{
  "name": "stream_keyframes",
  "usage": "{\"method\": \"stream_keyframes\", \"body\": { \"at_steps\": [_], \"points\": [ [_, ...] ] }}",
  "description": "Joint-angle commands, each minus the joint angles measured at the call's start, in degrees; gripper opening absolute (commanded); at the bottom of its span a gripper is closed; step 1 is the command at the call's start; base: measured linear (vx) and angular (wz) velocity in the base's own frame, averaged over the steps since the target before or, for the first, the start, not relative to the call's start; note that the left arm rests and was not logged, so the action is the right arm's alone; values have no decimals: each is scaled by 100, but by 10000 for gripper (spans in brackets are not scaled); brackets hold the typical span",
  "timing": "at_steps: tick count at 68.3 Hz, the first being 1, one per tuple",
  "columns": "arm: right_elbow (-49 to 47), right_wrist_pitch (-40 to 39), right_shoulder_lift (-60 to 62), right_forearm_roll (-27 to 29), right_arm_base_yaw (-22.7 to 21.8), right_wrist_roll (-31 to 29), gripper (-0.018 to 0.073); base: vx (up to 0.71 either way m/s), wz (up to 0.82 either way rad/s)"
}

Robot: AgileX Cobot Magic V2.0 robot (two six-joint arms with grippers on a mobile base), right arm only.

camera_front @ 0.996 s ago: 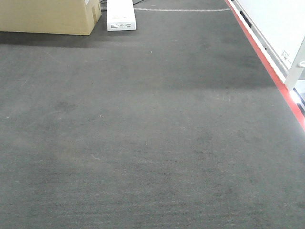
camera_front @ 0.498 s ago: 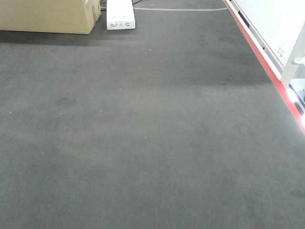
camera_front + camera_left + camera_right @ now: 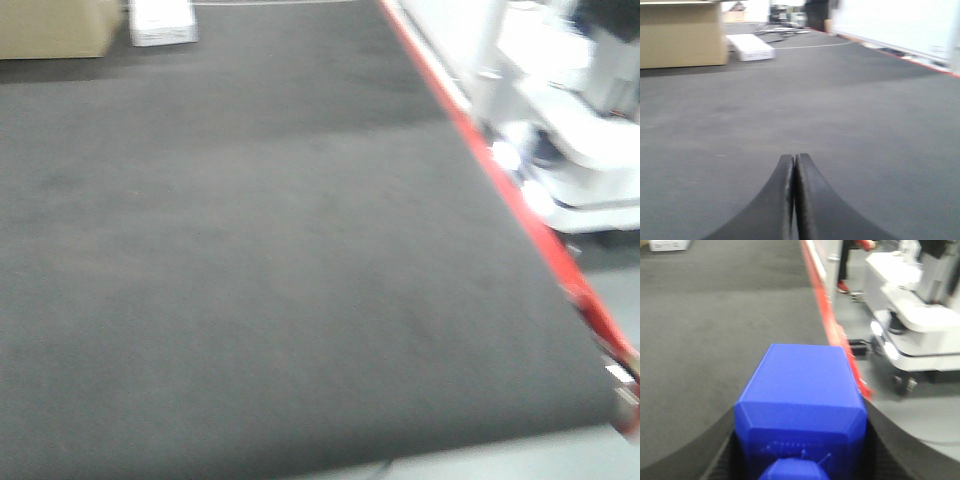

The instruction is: Pour parts from conveyor to right shelf

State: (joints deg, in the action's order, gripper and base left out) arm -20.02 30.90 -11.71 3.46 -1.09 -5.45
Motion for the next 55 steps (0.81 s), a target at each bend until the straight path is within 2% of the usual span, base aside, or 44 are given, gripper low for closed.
{"method": "stream_keyframes", "body": {
  "at_steps": [1,55],
  "points": [
    [-161,-430,-51,-13,-1,-19,-6,-33,-52],
    [-161,-424,-51,-13,-1,-19,-6,-37,-59]
  ]
}}
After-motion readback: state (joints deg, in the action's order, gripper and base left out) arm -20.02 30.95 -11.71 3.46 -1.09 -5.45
